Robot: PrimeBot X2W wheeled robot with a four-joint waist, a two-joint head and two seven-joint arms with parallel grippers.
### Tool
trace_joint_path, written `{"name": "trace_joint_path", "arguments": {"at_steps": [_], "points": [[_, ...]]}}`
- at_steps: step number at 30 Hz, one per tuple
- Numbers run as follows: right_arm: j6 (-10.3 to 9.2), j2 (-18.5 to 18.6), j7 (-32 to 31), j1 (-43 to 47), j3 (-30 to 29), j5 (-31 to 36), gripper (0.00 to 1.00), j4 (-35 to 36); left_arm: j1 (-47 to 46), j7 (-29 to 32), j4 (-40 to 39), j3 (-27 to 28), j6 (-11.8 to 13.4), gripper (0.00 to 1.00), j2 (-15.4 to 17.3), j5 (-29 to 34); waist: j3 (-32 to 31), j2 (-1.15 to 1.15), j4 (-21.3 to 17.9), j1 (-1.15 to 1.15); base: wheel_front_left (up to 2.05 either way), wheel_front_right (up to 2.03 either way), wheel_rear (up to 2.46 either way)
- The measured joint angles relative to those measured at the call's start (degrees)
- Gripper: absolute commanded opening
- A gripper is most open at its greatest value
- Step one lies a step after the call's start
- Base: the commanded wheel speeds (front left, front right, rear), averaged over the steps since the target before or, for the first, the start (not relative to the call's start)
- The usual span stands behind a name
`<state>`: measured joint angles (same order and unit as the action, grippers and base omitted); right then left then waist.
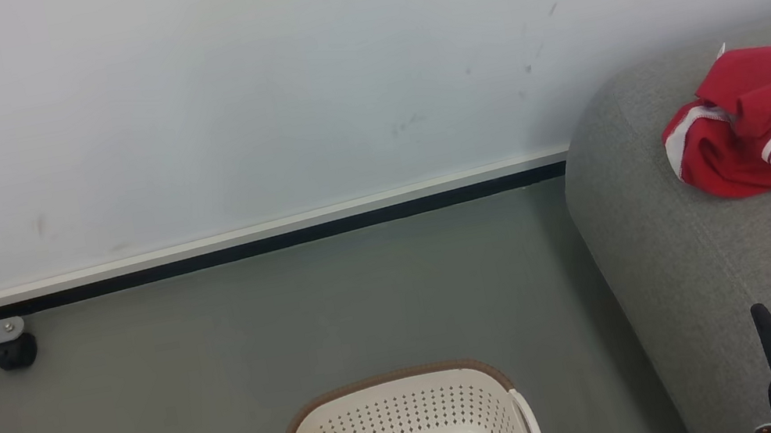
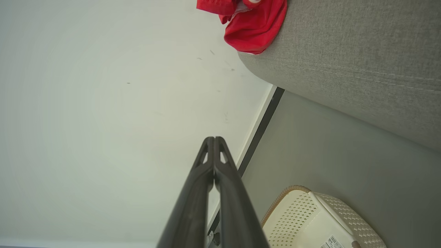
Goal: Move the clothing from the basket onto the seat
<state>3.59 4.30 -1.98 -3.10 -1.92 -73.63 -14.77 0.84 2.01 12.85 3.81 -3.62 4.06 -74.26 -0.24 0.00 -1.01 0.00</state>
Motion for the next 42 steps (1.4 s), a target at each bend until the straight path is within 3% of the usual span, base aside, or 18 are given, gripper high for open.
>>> {"name": "trace_joint_path", "arguments": {"at_steps": [22, 42], "points": [[3.12, -1.7, -4.4, -1.5, -5.5, -17.5, 0.0, -2.3, -5.2, 4.4, 3.7, 1.3, -3.0, 0.0, -1.5, -16.4, 0.3, 0.0, 1.0, 0.0, 0.0, 0.0, 0.0], [3.31, -1.8, -4.5, -2.2, -5.7, -17.8, 0.0, -2.4, -5.3, 4.5, 3.9, 1.4, -3.4, 0.0, -1.7, -17.4, 0.3, 0.0, 1.0, 0.0, 0.0, 0.0, 0.0]]}}
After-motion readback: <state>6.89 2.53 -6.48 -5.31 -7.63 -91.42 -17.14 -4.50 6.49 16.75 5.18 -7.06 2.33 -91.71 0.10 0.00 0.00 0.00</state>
